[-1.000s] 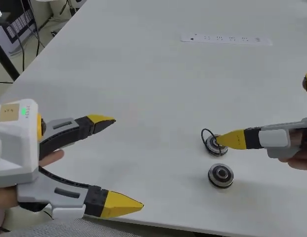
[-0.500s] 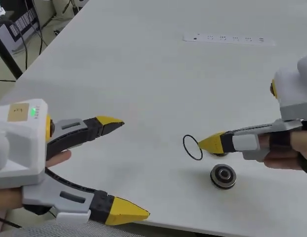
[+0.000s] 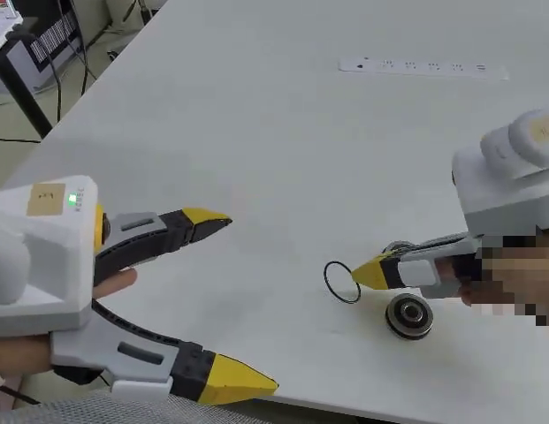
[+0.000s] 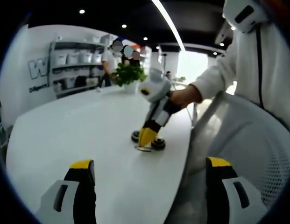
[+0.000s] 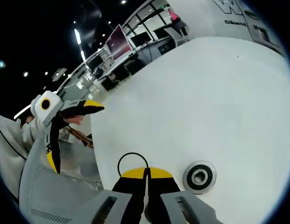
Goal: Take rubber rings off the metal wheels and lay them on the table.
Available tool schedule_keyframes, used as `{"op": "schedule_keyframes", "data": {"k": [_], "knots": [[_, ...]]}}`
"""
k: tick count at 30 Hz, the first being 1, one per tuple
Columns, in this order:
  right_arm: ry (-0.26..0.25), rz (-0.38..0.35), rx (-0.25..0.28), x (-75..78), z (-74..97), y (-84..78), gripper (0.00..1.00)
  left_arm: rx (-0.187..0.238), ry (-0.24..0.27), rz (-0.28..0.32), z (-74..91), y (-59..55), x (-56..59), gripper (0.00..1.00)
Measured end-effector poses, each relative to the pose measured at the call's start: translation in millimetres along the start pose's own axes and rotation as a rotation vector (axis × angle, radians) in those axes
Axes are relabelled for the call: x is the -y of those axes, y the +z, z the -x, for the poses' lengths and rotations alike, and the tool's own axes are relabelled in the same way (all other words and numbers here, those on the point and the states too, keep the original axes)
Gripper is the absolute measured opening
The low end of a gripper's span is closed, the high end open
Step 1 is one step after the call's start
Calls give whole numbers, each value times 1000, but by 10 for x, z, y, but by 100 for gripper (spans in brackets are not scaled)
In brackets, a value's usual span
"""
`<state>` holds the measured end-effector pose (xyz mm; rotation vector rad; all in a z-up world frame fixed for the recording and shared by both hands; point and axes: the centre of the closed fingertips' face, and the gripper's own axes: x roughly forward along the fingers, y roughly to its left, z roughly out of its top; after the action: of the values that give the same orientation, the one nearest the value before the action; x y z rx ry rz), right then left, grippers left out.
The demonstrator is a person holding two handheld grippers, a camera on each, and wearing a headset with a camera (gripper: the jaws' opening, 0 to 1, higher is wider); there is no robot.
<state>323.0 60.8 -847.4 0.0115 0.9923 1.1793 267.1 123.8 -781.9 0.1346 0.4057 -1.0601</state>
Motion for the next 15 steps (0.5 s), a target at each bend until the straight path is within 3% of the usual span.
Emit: {"op": "schedule_keyframes", "data": {"k": [3,15], "knots": [[-22,24,-11,38,-16,-30,0,-9,-5,-6,-2,-13,10,100],[-34,43,-24,56,-34,-66,0,-23,-8,-7,6,-25,16,100]]}}
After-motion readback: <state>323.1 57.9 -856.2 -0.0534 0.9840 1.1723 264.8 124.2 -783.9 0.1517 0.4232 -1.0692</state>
